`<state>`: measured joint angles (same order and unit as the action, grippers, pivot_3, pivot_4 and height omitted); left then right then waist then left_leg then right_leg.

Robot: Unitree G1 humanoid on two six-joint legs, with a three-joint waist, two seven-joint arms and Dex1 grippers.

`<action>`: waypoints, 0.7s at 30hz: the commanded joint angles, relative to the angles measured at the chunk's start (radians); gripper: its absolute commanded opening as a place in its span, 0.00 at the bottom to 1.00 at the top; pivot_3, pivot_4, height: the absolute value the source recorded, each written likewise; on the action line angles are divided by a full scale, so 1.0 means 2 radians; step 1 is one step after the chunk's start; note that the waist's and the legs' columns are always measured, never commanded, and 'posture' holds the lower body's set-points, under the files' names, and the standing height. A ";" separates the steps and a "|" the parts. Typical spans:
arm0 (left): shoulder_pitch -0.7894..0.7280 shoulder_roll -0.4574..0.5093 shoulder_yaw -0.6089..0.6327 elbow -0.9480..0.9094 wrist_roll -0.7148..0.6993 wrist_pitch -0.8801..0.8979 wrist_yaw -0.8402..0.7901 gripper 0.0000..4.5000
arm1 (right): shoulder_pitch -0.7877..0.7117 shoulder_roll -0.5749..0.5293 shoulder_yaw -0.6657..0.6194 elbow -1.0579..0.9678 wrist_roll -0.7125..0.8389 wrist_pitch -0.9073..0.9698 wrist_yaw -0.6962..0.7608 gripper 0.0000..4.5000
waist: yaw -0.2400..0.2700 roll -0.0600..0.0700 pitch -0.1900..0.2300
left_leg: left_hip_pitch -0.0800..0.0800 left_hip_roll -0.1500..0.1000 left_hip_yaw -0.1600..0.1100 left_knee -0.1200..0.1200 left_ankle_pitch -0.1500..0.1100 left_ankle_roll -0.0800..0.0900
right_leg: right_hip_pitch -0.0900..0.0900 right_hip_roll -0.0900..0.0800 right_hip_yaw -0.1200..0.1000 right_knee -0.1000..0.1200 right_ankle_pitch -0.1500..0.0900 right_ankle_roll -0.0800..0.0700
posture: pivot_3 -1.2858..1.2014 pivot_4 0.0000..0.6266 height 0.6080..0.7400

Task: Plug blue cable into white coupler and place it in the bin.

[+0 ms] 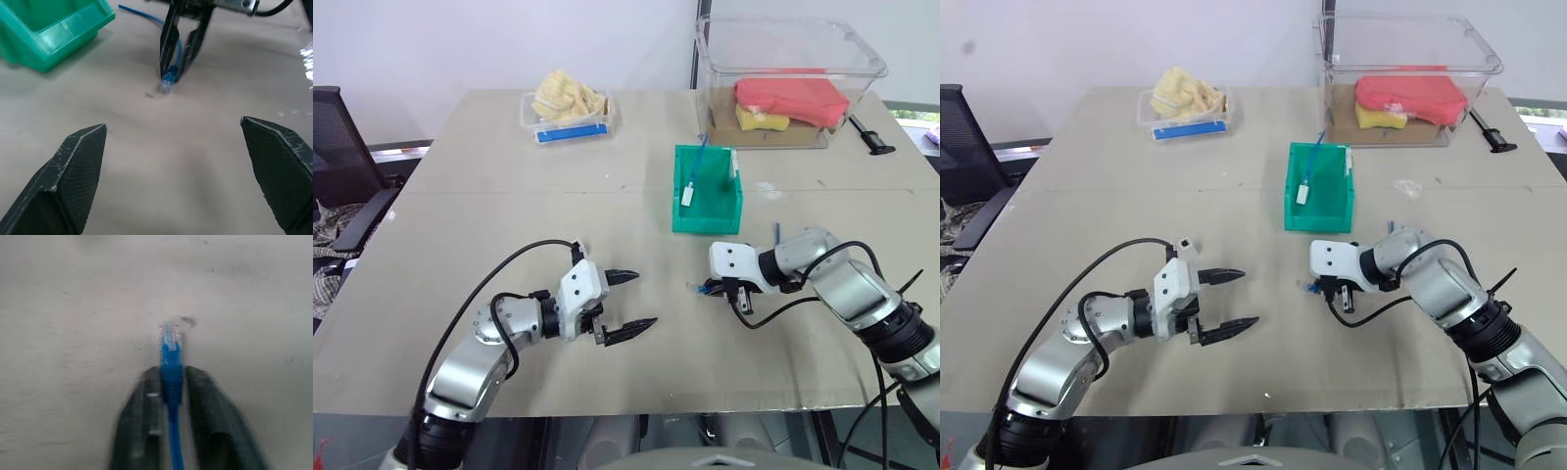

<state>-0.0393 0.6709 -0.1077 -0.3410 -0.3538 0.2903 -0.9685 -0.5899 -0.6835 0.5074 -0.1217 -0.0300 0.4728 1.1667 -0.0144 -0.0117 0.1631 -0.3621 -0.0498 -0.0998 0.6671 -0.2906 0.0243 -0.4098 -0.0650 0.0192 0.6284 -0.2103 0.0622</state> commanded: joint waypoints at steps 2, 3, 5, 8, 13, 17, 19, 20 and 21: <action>-0.020 0.000 -0.017 0.018 0.011 -0.009 -0.017 1.00 | 0.060 0.005 -0.072 -0.026 0.058 -0.021 -0.012 0.60 | 0.002 0.000 0.000 | -0.001 0.000 0.000 0.000 0.000 0.000 | 0.000 0.000 0.000 0.000 0.000 0.000 | 0.52 0.24 1.00; -0.029 -0.002 -0.025 0.025 0.016 -0.011 -0.020 1.00 | 0.094 -0.003 -0.113 -0.055 0.089 -0.024 -0.009 0.69 | 0.004 0.000 0.000 | -0.001 0.000 0.000 0.000 0.001 -0.002 | -0.001 0.000 0.000 0.000 0.000 0.000 | 0.52 0.24 1.00; -0.046 -0.008 -0.039 0.038 0.026 -0.016 -0.025 1.00 | 0.155 -0.015 -0.180 -0.106 0.135 -0.024 -0.011 0.69 | 0.010 0.001 0.000 | -0.004 0.000 -0.002 0.000 0.001 -0.002 | -0.002 -0.001 -0.002 0.000 0.000 0.000 | 0.52 0.24 1.00; -0.069 -0.018 -0.053 0.058 0.035 -0.020 -0.027 1.00 | 0.230 -0.024 -0.250 -0.159 0.168 -0.024 -0.032 0.69 | 0.014 0.002 0.001 | -0.007 -0.001 -0.002 0.001 0.001 -0.002 | -0.006 -0.002 -0.002 0.000 0.000 0.000 | 0.52 0.24 1.00; -0.123 -0.056 -0.097 0.109 0.060 -0.036 -0.043 1.00 | 0.393 -0.007 -0.384 -0.264 0.207 0.004 -0.096 0.69 | 0.019 0.002 0.000 | -0.009 -0.002 -0.002 0.001 0.001 -0.002 | -0.007 -0.002 -0.002 0.000 0.001 0.001 | 0.52 0.24 1.00; -0.165 -0.085 -0.122 0.154 0.084 -0.045 -0.046 1.00 | 0.490 -0.010 -0.412 -0.296 0.153 -0.065 -0.114 0.69 | 0.012 0.002 0.000 | -0.008 -0.002 -0.001 0.001 0.001 -0.002 | -0.006 -0.002 -0.001 0.000 0.001 0.002 | 0.52 0.24 1.00; -0.206 -0.108 -0.141 0.186 0.103 -0.042 -0.043 1.00 | 0.533 0.001 -0.426 -0.317 0.144 -0.085 -0.126 0.69 | 0.014 0.003 0.000 | -0.008 -0.002 -0.001 0.002 0.000 0.000 | -0.005 -0.001 -0.001 0.000 0.001 0.002 | 0.52 0.24 1.00; -0.224 -0.118 -0.149 0.200 0.112 -0.039 -0.043 1.00 | 0.547 0.006 -0.431 -0.326 0.141 -0.093 -0.132 0.69 | 0.014 0.003 0.000 | -0.007 -0.002 -0.001 0.002 0.000 0.000 | -0.004 -0.001 -0.001 0.000 0.001 0.002 | 0.52 0.24 1.00; -0.235 -0.123 -0.153 0.209 0.119 -0.041 -0.044 1.00 | 0.554 0.008 -0.432 -0.331 0.141 -0.098 -0.136 0.69 | 0.015 0.003 0.000 | -0.006 -0.001 -0.001 0.002 0.000 0.000 | -0.003 0.000 -0.001 0.000 0.001 0.002 | 0.52 0.24 1.00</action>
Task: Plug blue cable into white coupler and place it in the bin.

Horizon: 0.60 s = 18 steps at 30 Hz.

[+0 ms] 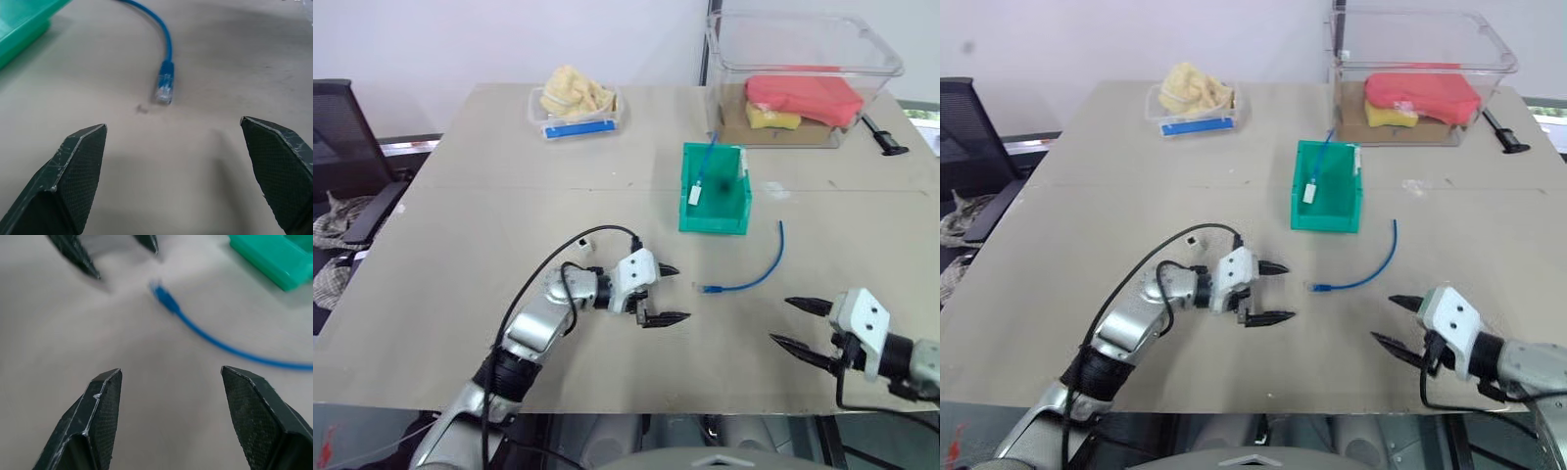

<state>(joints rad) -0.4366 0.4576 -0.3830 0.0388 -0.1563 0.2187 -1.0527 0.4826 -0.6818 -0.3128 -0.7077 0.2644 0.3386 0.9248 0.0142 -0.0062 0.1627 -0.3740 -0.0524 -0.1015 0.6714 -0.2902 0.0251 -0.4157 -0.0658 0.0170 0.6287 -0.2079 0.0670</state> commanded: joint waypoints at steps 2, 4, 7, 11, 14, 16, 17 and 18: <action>-0.050 -0.022 -0.020 0.035 0.029 -0.010 -0.005 1.00 | 0.024 0.009 -0.021 -0.046 -0.005 -0.036 -0.021 0.69 | -0.002 0.000 0.000 | 0.001 0.000 0.000 0.000 0.000 0.000 | 0.001 0.000 0.000 0.000 0.000 0.000 | 0.52 0.24 1.00; -0.060 -0.027 -0.024 0.046 0.033 -0.009 -0.010 0.94 | 0.030 0.011 -0.022 -0.053 -0.003 -0.037 -0.025 0.70 | -0.006 0.000 0.000 | 0.003 0.000 0.002 0.000 0.000 0.000 | 0.003 0.000 0.002 0.000 0.000 0.000 | 0.52 0.24 1.00; -0.066 -0.024 -0.037 0.051 0.039 -0.008 -0.032 0.73 | 0.037 0.015 -0.020 -0.061 -0.008 -0.035 -0.041 0.70 | -0.007 0.000 0.000 | 0.004 0.001 0.002 -0.001 0.000 0.000 | 0.003 0.001 0.002 0.000 0.000 0.000 | 0.52 0.24 1.00; -0.064 -0.014 -0.046 0.043 0.044 -0.001 -0.053 0.31 | 0.043 0.022 -0.018 -0.079 0.003 -0.016 -0.058 0.70 | -0.005 0.000 0.000 | 0.004 0.001 0.002 -0.001 0.000 0.000 | 0.003 0.001 0.002 0.000 0.000 0.000 | 0.52 0.24 1.00; -0.065 -0.011 -0.048 0.045 0.049 -0.004 -0.058 0.04 | 0.046 0.026 -0.017 -0.085 0.028 0.012 -0.065 0.70 | -0.004 0.000 0.000 | 0.004 0.001 0.002 -0.001 0.000 0.000 | 0.003 0.001 0.002 0.000 0.000 0.000 | 0.52 0.24 1.00; -0.067 -0.013 -0.048 0.046 0.050 -0.006 -0.059 0.01 | 0.039 0.032 -0.018 -0.081 0.037 0.021 -0.076 0.70 | -0.002 0.000 0.000 | 0.004 0.001 0.002 -0.001 0.000 0.000 | 0.003 0.001 0.002 0.000 0.000 0.000 | 0.52 0.24 1.00; -0.067 -0.014 -0.047 0.046 0.050 -0.006 -0.059 0.00 | 0.035 0.034 -0.018 -0.081 0.043 0.026 -0.080 0.82 | -0.002 0.000 0.000 | 0.004 0.001 0.002 -0.001 0.000 0.000 | 0.003 0.001 0.002 0.000 0.000 0.000 | 0.52 0.24 1.00; -0.067 -0.015 -0.046 0.045 0.049 -0.007 -0.059 0.00 | 0.031 0.036 -0.018 -0.081 0.043 0.026 -0.085 0.89 | -0.002 0.000 0.000 | 0.004 0.001 0.002 -0.001 0.000 0.000 | 0.003 0.001 0.002 0.000 0.000 0.000 | 0.52 0.24 1.00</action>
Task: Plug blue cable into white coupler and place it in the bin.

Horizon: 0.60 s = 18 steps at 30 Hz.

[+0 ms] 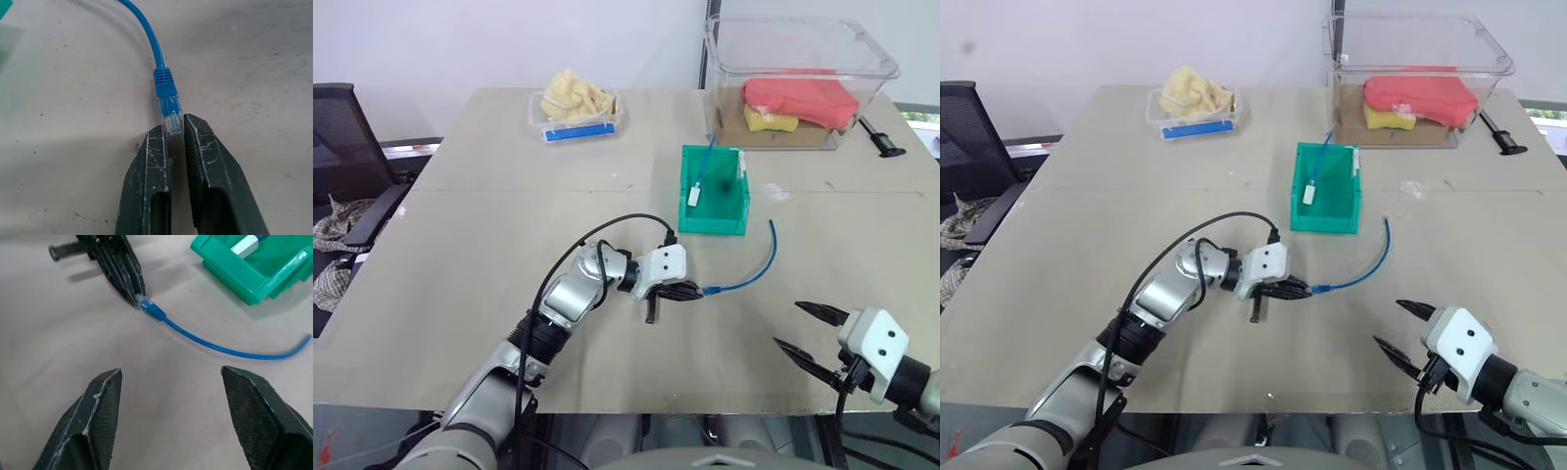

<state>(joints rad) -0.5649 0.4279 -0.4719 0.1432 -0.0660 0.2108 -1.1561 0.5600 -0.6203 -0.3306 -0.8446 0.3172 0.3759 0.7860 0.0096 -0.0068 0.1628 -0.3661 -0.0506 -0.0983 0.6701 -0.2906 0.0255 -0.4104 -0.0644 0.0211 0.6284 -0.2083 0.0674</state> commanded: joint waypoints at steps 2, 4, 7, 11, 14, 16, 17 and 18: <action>0.001 -0.001 0.017 -0.020 -0.020 -0.010 -0.015 0.00 | -0.019 0.025 -0.004 -0.015 0.029 0.021 -0.043 1.00 | 0.000 0.000 0.000 | 0.000 0.000 0.000 0.000 0.000 0.000 | 0.000 0.000 0.000 0.000 0.000 0.000 | 0.52 0.24 1.00; 0.007 -0.004 0.042 -0.039 -0.057 -0.013 -0.030 0.00 | -0.028 0.047 0.002 -0.019 0.056 0.051 -0.069 1.00 | 0.000 0.000 0.000 | 0.000 0.000 0.000 0.000 0.000 0.000 | 0.000 0.000 0.000 0.000 0.000 0.000 | 0.52 0.24 1.00; 0.010 -0.011 0.089 -0.077 -0.146 0.068 -0.041 0.00 | -0.041 0.087 0.016 -0.019 0.111 0.087 -0.103 1.00 | 0.001 0.000 0.000 | -0.001 0.000 0.000 0.000 0.000 0.000 | -0.001 0.000 0.000 0.000 0.000 0.000 | 0.52 0.24 1.00; 0.006 -0.006 0.132 -0.118 -0.249 0.209 -0.038 0.00 | -0.076 0.130 0.033 -0.025 0.188 0.111 -0.141 1.00 | -0.001 0.000 0.000 | -0.001 0.000 -0.001 0.000 0.000 0.000 | -0.001 0.000 0.000 0.000 0.000 0.000 | 0.52 0.24 1.00; 0.003 -0.005 0.155 -0.140 -0.294 0.271 -0.020 0.00 | -0.102 0.138 0.044 -0.031 0.241 0.129 -0.165 1.00 | -0.001 0.000 0.000 | 0.000 0.000 0.000 0.000 0.000 0.000 | 0.000 0.000 0.000 0.000 0.000 0.000 | 0.52 0.24 1.00; 0.001 -0.004 0.168 -0.151 -0.320 0.304 -0.010 0.00 | -0.123 0.142 0.056 -0.031 0.285 0.140 -0.181 1.00 | -0.002 0.000 0.000 | 0.000 0.000 -0.001 0.000 0.000 0.000 | 0.000 0.000 0.000 0.000 0.000 0.000 | 0.52 0.24 1.00; 0.000 -0.002 0.175 -0.156 -0.335 0.322 -0.006 0.00 | -0.136 0.143 0.063 -0.030 0.306 0.145 -0.189 1.00 | -0.003 0.000 0.000 | 0.000 0.000 -0.001 0.000 0.000 0.000 | 0.000 0.000 0.000 0.000 0.000 0.000 | 0.52 0.24 1.00; -0.001 -0.001 0.181 -0.159 -0.348 0.338 -0.002 0.00 | -0.147 0.143 0.068 -0.028 0.324 0.149 -0.197 1.00 | -0.003 0.000 0.000 | 0.000 0.000 -0.001 0.000 0.000 0.000 | 0.000 0.000 0.000 0.000 0.000 0.000 | 0.52 0.24 1.00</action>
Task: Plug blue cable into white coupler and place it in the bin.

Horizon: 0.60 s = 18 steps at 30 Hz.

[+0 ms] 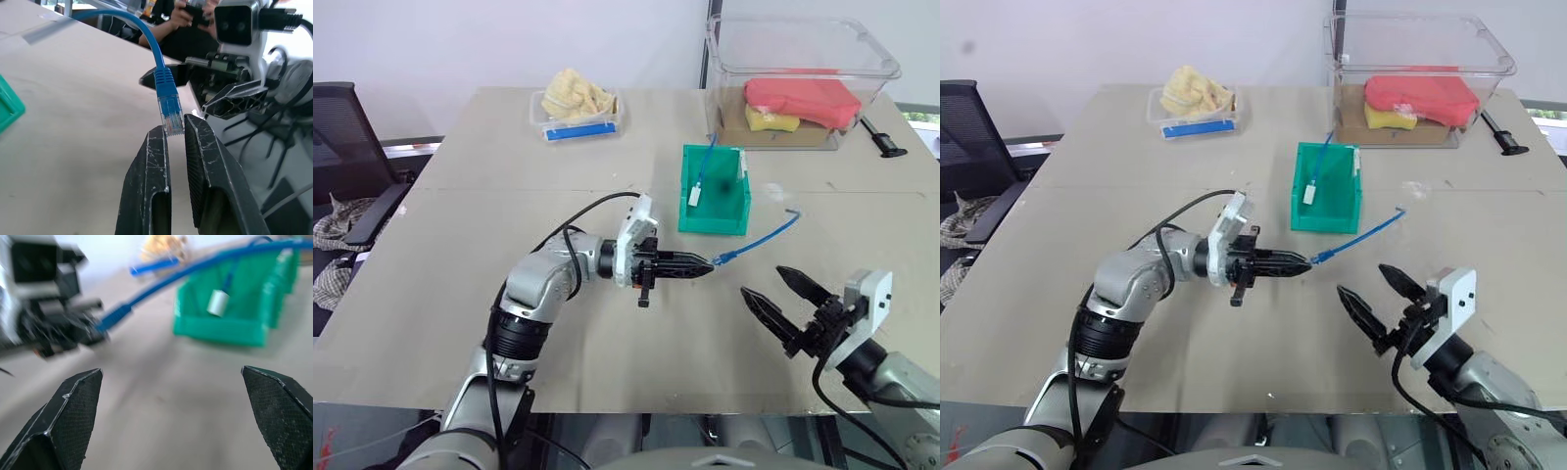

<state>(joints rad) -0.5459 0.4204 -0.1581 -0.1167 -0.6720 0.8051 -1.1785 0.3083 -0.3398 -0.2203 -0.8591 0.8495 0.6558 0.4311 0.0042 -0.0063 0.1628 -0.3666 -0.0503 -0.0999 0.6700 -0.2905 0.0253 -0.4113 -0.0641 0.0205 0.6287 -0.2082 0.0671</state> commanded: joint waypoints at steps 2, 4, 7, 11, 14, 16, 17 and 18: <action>-0.012 0.007 0.034 -0.036 -0.069 0.067 0.014 0.00 | -0.044 0.003 0.021 -0.012 0.097 0.018 -0.042 1.00 | -0.003 0.000 0.000 | 0.000 0.000 0.000 0.000 0.000 0.000 | 0.000 0.000 0.000 0.000 0.000 0.000 | 0.52 0.24 1.00; -0.012 0.013 0.041 -0.042 -0.090 0.090 0.016 0.00 | -0.065 0.001 0.027 -0.002 0.137 0.024 -0.061 1.00 | -0.004 0.000 0.000 | 0.000 0.000 0.000 0.000 0.000 0.000 | 0.000 0.000 0.000 0.000 0.000 0.000 | 0.52 0.24 1.00; -0.011 0.021 0.046 -0.047 -0.111 0.110 0.016 0.00 | -0.092 -0.001 0.033 0.012 0.194 0.024 -0.084 1.00 | -0.007 0.000 0.000 | 0.000 0.000 0.000 0.000 0.000 0.000 | 0.000 0.000 0.000 0.000 0.000 0.000 | 0.52 0.24 1.00; -0.009 0.024 0.053 -0.053 -0.135 0.127 0.020 0.00 | -0.113 -0.013 0.037 0.021 0.244 0.021 -0.103 0.94 | -0.008 0.000 0.000 | 0.000 0.000 0.000 0.000 0.000 0.000 | 0.000 0.000 0.000 0.000 0.000 0.000 | 0.52 0.24 1.00; -0.006 0.025 0.056 -0.056 -0.146 0.132 0.026 0.00 | -0.117 -0.028 0.043 0.022 0.259 0.023 -0.107 0.81 | -0.008 0.000 0.000 | 0.000 0.000 0.000 0.000 0.000 0.000 | 0.000 0.000 0.000 0.000 0.000 0.000 | 0.52 0.24 1.00; -0.005 0.026 0.058 -0.056 -0.153 0.135 0.028 0.00 | -0.115 -0.036 0.048 0.022 0.262 0.020 -0.107 0.81 | -0.008 0.000 0.000 | 0.000 0.000 0.000 0.000 0.000 0.000 | 0.000 0.000 0.000 0.000 0.000 0.000 | 0.52 0.24 1.00; -0.005 0.027 0.059 -0.056 -0.157 0.136 0.028 0.00 | -0.112 -0.039 0.050 0.022 0.262 0.019 -0.106 0.81 | -0.008 0.000 0.000 | 0.000 0.000 0.000 0.000 0.000 0.000 | 0.000 0.000 0.000 0.000 0.000 0.000 | 0.52 0.24 1.00; -0.004 0.027 0.061 -0.055 -0.160 0.138 0.029 0.00 | -0.108 -0.043 0.052 0.021 0.261 0.018 -0.103 0.81 | -0.008 0.000 0.000 | 0.000 0.000 0.000 0.000 0.000 0.000 | 0.000 0.000 0.000 0.000 0.000 0.000 | 0.52 0.24 1.00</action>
<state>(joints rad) -0.5527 0.4689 -0.0648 -0.1883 -0.9550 1.0798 -1.1206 0.0883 -0.4197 -0.1191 -0.7972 1.3466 0.7070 0.2186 -0.0114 -0.0062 0.1629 -0.3666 -0.0505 -0.0994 0.6695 -0.2904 0.0253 -0.4115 -0.0638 0.0212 0.6286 -0.2083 0.0670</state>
